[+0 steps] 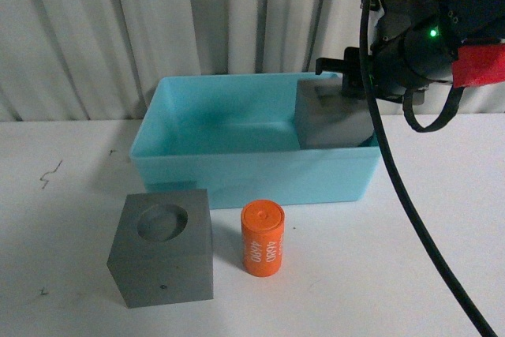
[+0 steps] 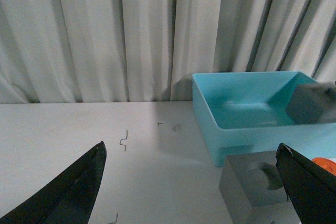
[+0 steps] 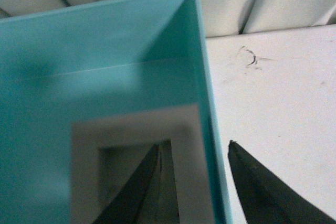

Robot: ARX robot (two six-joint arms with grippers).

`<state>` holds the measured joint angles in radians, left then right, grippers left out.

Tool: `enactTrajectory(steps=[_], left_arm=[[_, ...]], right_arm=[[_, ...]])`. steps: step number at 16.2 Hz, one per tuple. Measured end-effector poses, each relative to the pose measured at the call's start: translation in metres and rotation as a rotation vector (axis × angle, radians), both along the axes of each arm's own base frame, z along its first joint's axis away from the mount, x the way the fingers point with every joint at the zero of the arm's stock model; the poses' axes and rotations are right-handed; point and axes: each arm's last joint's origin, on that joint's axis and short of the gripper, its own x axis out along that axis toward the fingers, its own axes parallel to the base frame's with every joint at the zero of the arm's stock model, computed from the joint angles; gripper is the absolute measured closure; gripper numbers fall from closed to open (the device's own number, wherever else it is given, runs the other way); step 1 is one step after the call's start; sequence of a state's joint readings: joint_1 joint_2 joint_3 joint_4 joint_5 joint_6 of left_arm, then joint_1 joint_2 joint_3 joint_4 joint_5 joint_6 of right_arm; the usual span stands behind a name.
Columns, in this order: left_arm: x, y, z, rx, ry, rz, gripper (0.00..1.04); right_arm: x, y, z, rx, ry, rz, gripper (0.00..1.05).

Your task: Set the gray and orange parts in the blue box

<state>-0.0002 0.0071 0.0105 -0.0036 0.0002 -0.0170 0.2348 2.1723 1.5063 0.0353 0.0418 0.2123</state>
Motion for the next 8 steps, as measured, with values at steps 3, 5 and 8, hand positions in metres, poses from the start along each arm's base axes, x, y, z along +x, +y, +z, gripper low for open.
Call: enactTrajectory(steps=[3, 5, 8], left_arm=[[0.0, 0.0, 0.0, 0.0, 0.0, 0.0, 0.07], [0.0, 0.0, 0.0, 0.0, 0.0, 0.0, 0.07], [0.0, 0.0, 0.0, 0.0, 0.0, 0.001, 0.07]], right_arm=[[-0.025, -0.026, 0.051, 0.031, -0.139, -0.106, 0.19], [-0.069, -0.057, 0.104, 0.117, -0.28, -0.17, 0.05], [-0.163, -0.084, 0.119, 0.132, -0.302, -0.247, 0.06]])
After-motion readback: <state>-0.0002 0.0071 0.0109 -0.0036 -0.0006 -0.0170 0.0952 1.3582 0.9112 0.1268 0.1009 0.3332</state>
